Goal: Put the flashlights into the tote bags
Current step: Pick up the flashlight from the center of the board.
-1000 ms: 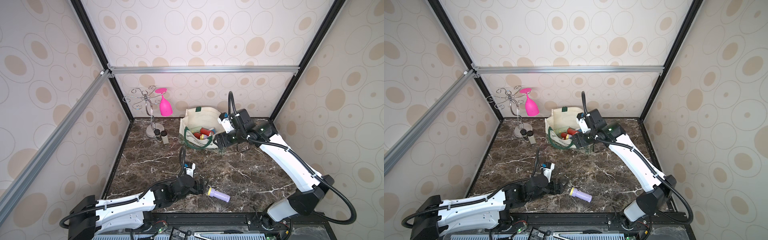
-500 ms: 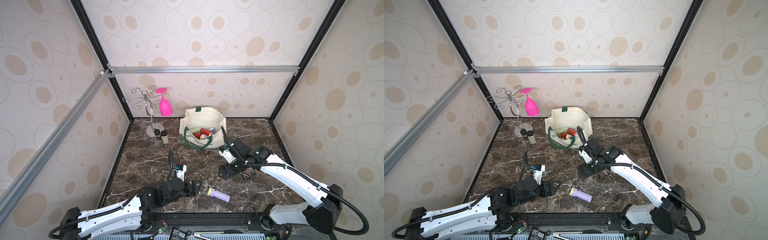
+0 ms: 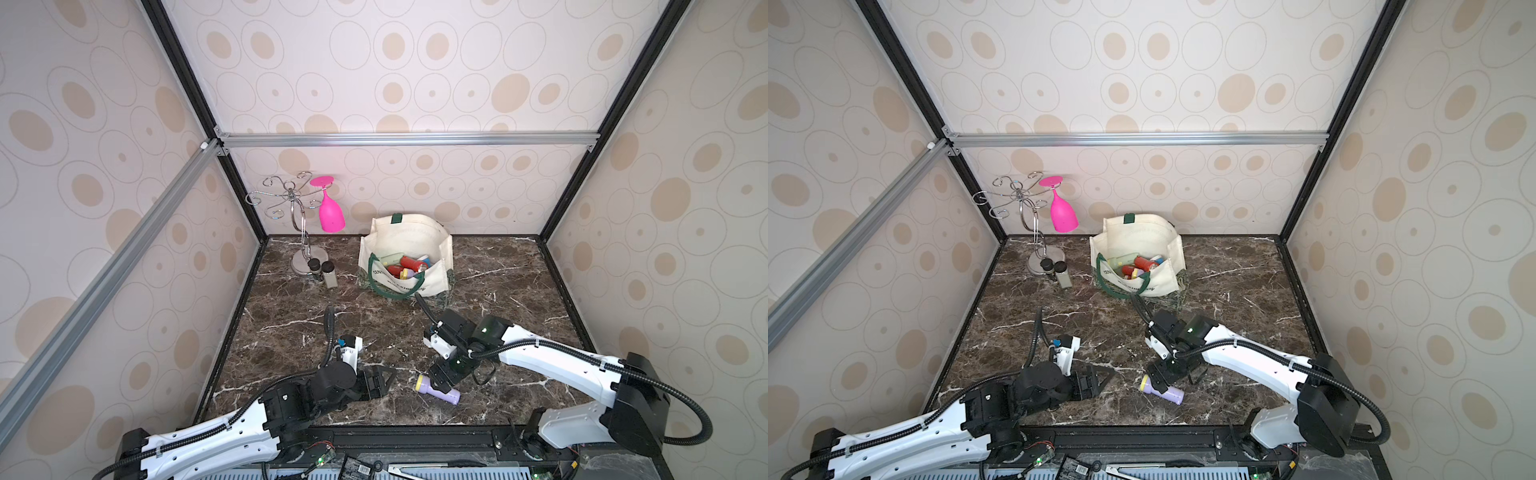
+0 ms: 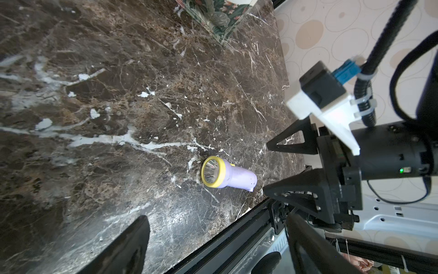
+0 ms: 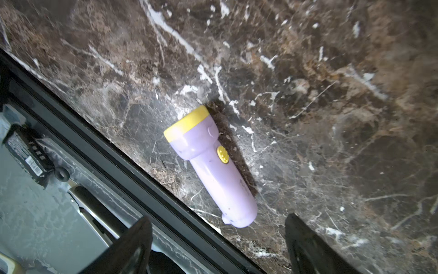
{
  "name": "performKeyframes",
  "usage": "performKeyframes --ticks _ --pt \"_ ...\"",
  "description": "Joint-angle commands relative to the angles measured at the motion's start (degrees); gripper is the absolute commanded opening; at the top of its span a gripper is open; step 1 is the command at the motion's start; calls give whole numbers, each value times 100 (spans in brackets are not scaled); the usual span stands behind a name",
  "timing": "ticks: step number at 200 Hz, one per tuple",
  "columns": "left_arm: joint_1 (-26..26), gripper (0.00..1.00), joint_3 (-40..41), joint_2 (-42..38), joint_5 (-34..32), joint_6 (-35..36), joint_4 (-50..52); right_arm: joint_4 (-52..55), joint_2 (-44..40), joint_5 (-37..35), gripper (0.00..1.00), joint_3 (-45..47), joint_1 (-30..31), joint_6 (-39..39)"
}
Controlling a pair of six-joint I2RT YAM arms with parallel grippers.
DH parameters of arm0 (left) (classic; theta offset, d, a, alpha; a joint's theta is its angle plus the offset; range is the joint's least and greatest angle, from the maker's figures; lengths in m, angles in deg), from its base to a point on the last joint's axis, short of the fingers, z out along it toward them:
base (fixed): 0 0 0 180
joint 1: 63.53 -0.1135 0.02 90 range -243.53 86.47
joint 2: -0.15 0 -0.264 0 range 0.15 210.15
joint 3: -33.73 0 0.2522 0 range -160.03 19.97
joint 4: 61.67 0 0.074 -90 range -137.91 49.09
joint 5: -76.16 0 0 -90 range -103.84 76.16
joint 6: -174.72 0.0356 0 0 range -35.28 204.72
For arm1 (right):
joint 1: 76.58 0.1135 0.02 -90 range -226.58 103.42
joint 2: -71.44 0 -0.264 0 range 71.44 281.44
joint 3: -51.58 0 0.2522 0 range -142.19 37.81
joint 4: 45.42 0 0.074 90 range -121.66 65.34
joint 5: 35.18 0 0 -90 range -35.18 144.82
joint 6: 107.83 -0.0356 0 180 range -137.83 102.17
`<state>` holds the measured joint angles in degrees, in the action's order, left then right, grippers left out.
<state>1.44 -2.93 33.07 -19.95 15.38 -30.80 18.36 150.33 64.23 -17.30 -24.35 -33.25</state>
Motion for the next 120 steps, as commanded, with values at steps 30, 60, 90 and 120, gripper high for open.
performKeyframes --ticks 30,60,90,120 --pt "-28 89 4 -495 -81 -343 613 -335 321 -221 85 395 264 -228" --pt "-35 89 -9 -793 13 -396 1008 -327 620 -398 82 484 460 -175" --pt "-37 89 3 -1085 -22 -496 1317 -364 908 -575 79 497 731 -240" --pt "-34 89 31 -1201 -5 -514 1340 -439 1131 -808 69 456 878 -463"
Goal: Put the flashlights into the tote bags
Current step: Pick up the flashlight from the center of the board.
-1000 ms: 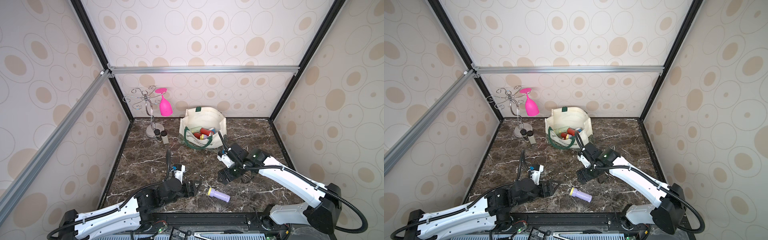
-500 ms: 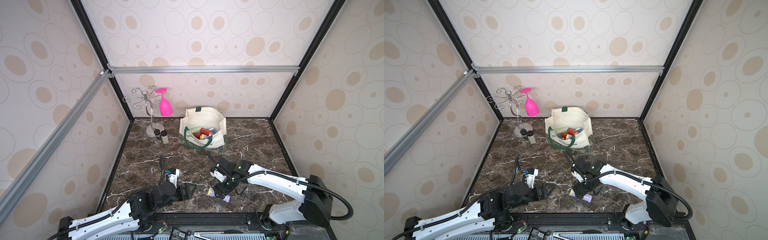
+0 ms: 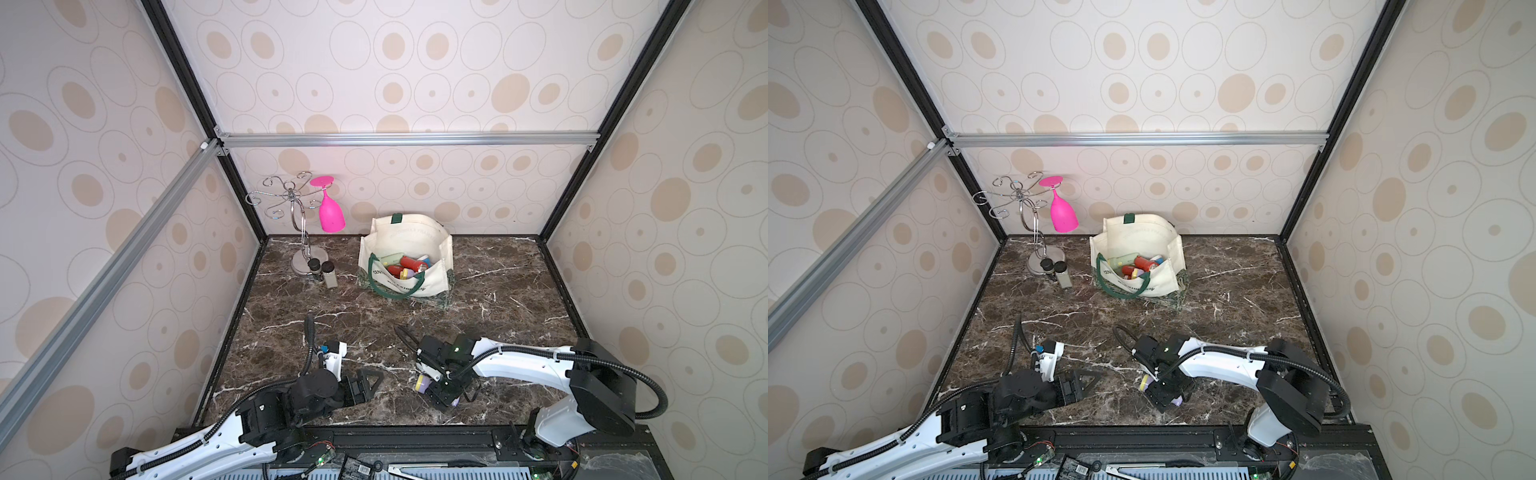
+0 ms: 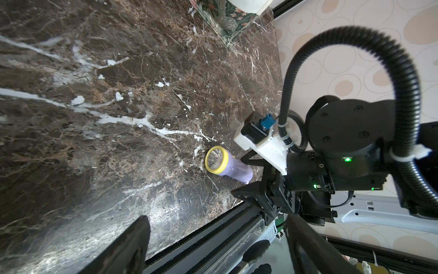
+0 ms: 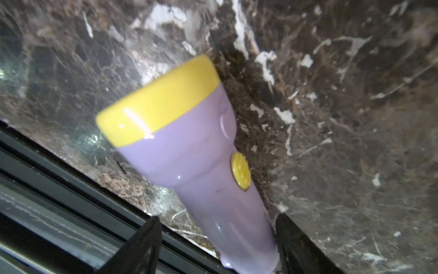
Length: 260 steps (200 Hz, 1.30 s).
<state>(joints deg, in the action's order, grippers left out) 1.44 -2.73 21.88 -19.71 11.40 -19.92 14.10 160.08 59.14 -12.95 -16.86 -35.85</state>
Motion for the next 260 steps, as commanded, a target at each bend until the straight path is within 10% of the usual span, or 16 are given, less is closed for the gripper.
performKeyframes --ticks 1,134,260 --pt "-31 89 11 -82 -29 -115 255 -14 159 -304 69 17 132 -207" --pt "-35 88 -280 105 -255 314 -117 -248 -872 -739 3 -104 192 -44" --pt "-194 91 -2104 1948 -529 3090 -1329 1044 -464 -1250 0 -3809 -779 -18"
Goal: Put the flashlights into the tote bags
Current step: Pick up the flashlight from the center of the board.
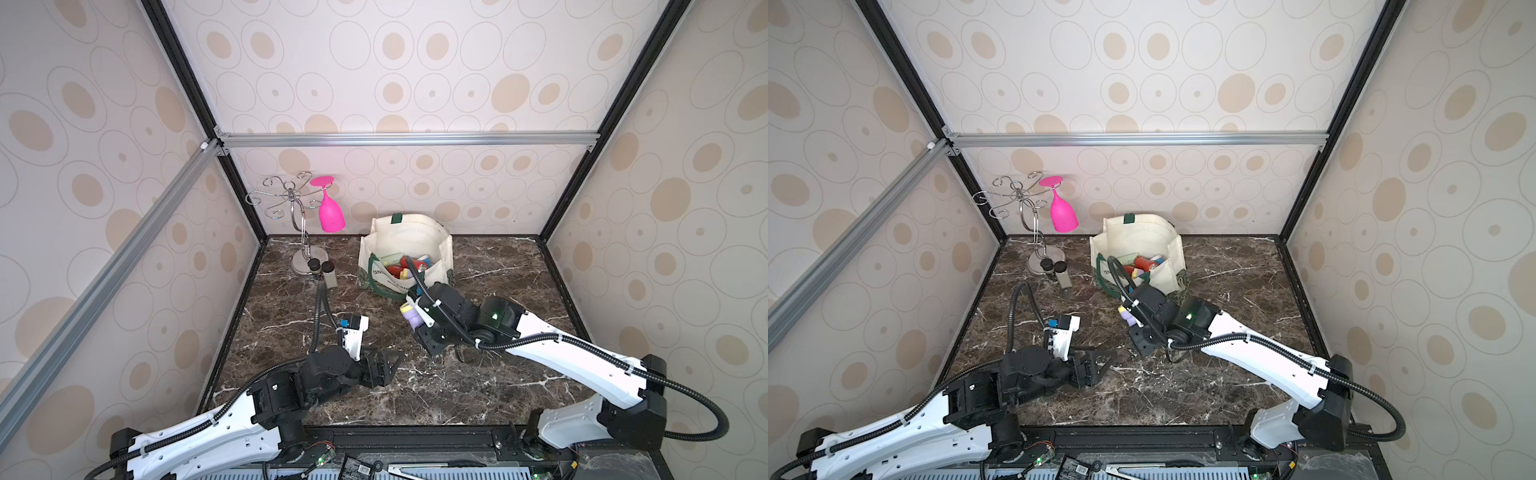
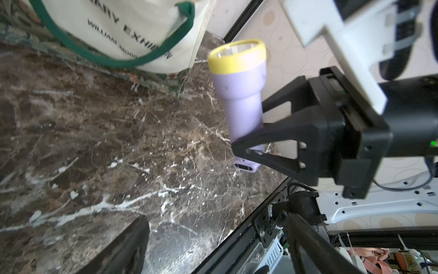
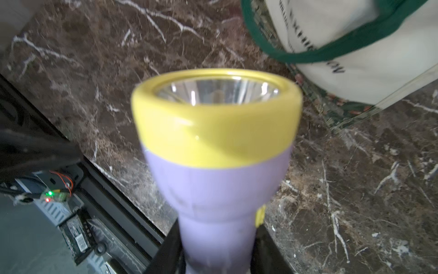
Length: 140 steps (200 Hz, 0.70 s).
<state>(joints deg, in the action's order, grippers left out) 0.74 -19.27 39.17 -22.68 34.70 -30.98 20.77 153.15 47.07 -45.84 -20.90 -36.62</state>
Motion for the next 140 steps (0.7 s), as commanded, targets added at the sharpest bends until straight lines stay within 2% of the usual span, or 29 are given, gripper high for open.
performKeyframes --ticks 1,31,53,92,140 --pt "-129 91 -460 233 -232 776 -220 380 239 -34 0 -555 -392 63" --pt "-269 91 -854 727 -267 1216 -264 430 885 146 0 -1505 -905 268" --pt "-578 91 -1145 1065 -60 1432 -400 518 1437 279 0 -2292 -1166 478" --pt "-1257 91 -1455 1520 438 1582 -612 689 2342 532 0 -3480 -1587 713" --pt "-1592 91 -1841 2003 739 1756 -534 692 3321 783 0 -4609 -1973 813"
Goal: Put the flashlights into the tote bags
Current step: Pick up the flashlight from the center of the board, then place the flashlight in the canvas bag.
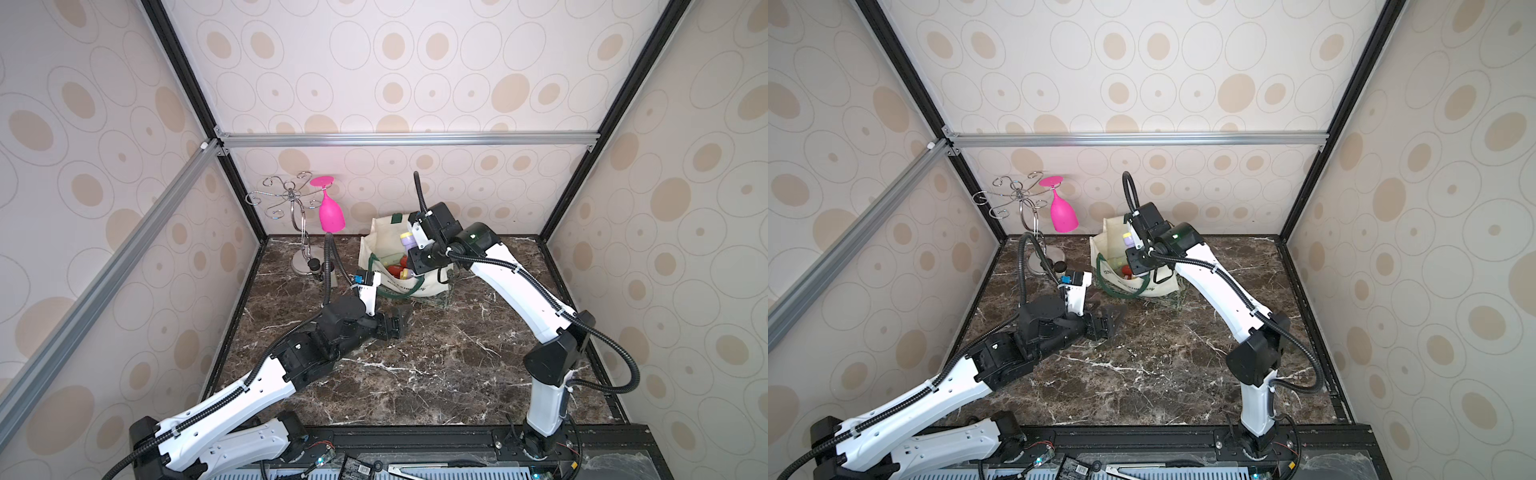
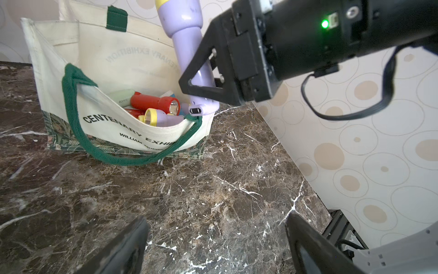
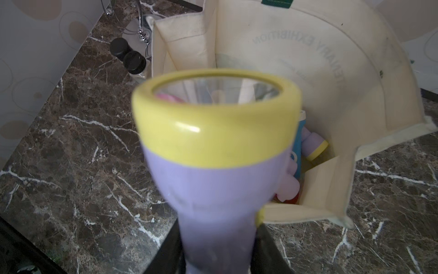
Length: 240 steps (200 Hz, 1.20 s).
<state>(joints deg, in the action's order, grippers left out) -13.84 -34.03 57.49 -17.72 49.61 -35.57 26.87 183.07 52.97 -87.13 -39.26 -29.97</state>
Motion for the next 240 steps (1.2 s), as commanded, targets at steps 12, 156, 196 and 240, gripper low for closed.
performKeyframes --ticks 12,156,196,240 --pt "-168 91 -448 268 271 277 -56 72 572 259 0 -775 -216 172" --pt "-1232 94 -1214 1299 753 519 -137 -124 2242 93 0 -1920 -589 329" --pt "-1339 93 -1223 1407 808 429 -280 -203 2552 106 0 -2068 -652 333" --pt "-1456 93 -1105 1275 837 347 -302 -149 2982 36 9 -2385 -698 382"
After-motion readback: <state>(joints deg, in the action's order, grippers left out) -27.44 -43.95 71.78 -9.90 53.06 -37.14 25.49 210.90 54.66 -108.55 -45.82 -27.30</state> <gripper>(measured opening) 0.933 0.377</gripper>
